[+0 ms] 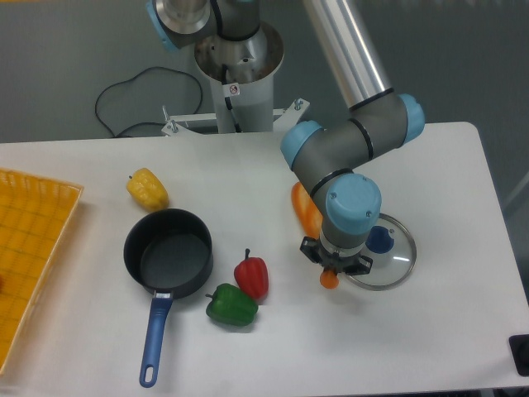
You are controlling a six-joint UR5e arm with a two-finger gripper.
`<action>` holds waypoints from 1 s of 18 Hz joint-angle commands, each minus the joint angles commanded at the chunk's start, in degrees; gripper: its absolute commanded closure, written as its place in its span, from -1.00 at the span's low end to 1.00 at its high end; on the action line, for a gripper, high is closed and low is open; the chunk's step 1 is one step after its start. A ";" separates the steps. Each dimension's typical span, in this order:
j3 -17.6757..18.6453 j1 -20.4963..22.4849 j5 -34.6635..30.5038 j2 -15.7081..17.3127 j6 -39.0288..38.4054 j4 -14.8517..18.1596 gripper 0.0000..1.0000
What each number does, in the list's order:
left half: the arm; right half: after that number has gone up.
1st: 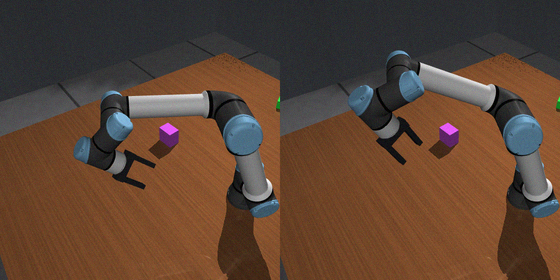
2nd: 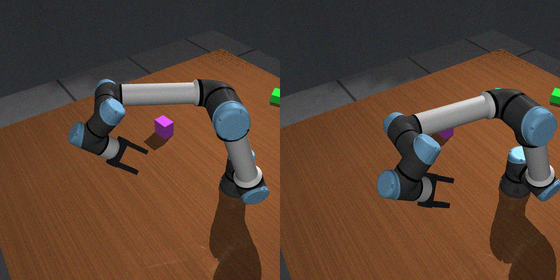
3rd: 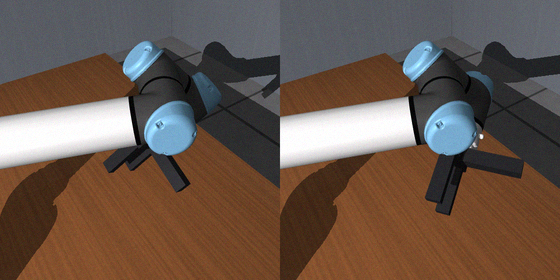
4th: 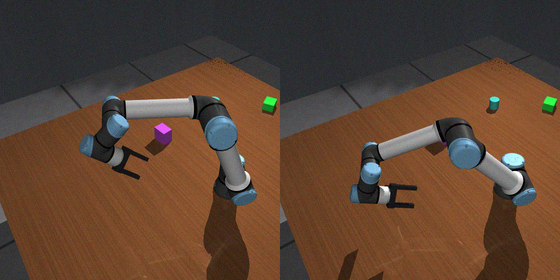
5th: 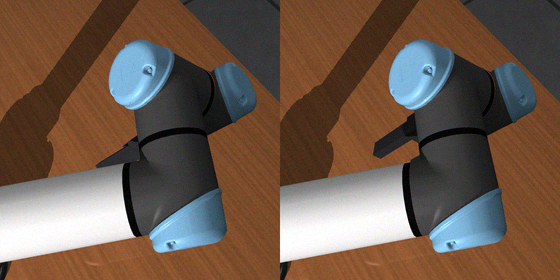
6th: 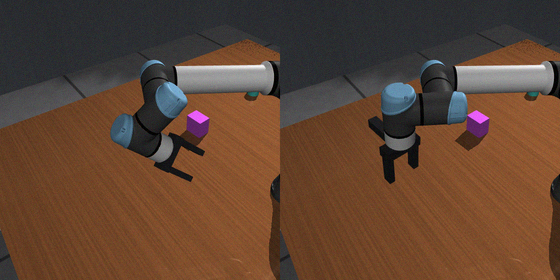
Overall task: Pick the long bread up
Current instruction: 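Lift the gripped baguette up off the table, tilting it upright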
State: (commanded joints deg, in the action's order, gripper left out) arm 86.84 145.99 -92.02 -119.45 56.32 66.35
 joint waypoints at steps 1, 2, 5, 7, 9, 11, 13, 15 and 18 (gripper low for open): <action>0.00 0.00 -0.09 0.53 1.49 0.00 0.51; 0.09 0.00 0.00 0.97 3.60 -0.17 0.51; 0.09 0.00 0.26 2.99 9.40 -0.09 0.51; 1.14 -0.17 0.09 4.13 10.12 -0.08 0.51; 1.49 -0.70 0.26 5.18 10.12 -0.09 0.51; 1.49 -0.88 0.53 5.80 10.12 -0.08 0.51; 1.76 -1.31 0.79 6.42 9.77 0.00 0.51; 2.20 -2.11 1.23 6.86 8.98 0.00 0.51; 2.55 -2.81 1.76 7.74 7.05 0.00 0.51</action>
State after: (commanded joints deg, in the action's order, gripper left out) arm 89.38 143.18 -90.27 -111.71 63.37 66.36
